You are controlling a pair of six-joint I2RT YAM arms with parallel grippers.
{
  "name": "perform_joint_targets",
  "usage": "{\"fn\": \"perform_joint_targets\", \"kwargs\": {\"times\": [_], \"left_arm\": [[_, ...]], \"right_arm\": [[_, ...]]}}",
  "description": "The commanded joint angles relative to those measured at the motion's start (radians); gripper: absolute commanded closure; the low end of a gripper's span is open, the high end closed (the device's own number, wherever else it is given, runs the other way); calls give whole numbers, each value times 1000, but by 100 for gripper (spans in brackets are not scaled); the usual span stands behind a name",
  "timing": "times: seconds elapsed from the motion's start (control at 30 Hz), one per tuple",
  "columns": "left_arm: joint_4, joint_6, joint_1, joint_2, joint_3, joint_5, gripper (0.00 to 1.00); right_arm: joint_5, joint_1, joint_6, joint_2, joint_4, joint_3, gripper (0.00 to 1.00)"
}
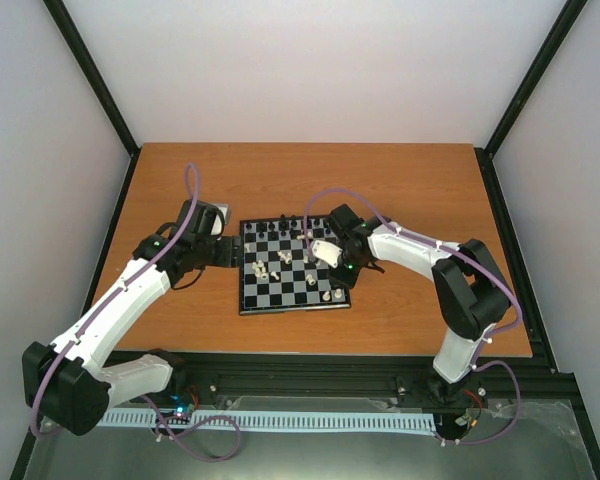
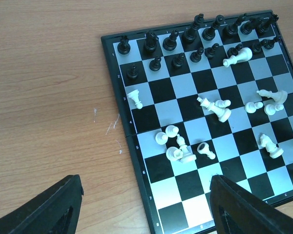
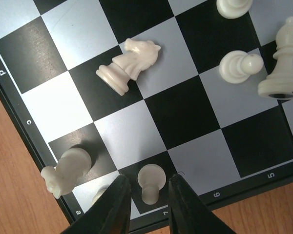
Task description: Set up the chess pieces on the board
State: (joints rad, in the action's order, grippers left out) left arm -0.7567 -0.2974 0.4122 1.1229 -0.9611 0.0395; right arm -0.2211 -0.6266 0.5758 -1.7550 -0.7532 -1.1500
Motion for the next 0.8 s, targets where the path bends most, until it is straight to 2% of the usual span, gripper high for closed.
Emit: {"fn": "perform_joint_targets", "kwargs": {"times": [0.0,0.23,0.77], "left_arm": [[12,19,-4,4,-4,-11,26],[14,18,-4,6,-4,-16,26],[13,20,-4,5,-3,-16,26]], "right_arm": [[-25,15,-14,19,-35,-39,77],[-12,27,-5,14,-76,-152,76],[-42,27,-27,-220,-99,-369,79]]}}
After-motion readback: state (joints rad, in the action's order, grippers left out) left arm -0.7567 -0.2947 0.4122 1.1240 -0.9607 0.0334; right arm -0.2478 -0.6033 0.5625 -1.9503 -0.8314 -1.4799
